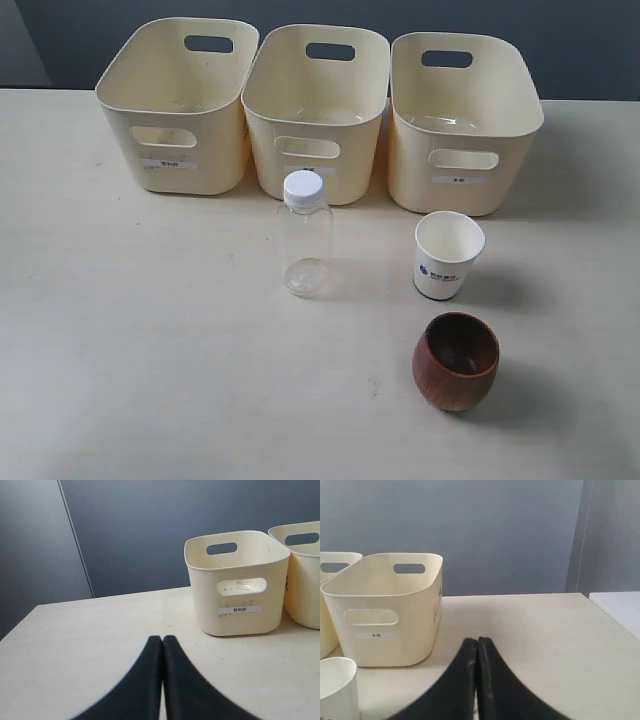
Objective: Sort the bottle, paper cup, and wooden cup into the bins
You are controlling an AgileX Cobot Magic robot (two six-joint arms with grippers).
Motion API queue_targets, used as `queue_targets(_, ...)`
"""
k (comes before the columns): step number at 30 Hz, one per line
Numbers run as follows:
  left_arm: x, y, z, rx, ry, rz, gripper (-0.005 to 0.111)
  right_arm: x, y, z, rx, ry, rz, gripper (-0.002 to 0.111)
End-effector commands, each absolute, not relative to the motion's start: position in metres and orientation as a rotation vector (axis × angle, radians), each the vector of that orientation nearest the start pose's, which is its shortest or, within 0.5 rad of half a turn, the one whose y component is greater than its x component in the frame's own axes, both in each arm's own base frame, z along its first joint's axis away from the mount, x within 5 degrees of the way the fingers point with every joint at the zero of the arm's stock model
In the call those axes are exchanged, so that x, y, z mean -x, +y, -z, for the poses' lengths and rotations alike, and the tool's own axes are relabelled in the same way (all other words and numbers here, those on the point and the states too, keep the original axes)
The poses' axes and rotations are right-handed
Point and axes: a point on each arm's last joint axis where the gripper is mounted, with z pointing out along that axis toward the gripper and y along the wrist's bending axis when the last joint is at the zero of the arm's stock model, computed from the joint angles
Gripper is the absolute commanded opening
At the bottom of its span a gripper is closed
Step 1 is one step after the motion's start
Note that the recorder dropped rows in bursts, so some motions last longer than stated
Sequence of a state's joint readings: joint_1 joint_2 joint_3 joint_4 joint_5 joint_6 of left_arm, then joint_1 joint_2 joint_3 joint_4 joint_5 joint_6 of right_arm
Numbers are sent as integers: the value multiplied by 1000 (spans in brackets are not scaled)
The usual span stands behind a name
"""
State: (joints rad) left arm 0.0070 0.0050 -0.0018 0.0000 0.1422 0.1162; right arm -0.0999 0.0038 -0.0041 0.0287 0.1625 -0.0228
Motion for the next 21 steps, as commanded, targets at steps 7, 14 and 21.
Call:
queue_targets(7,-56,0,-201,-87,1617,-94,0,-56,-5,-204,-78,1578,69,-1)
queue_targets(14,-56,0,-201,-87,1617,-94,0,-56,-5,-208,-75,1542,72,-1)
queue_targets(21,-56,0,-201,-87,1617,-94,0,-56,-5,-213,-412,1433,-297,-1)
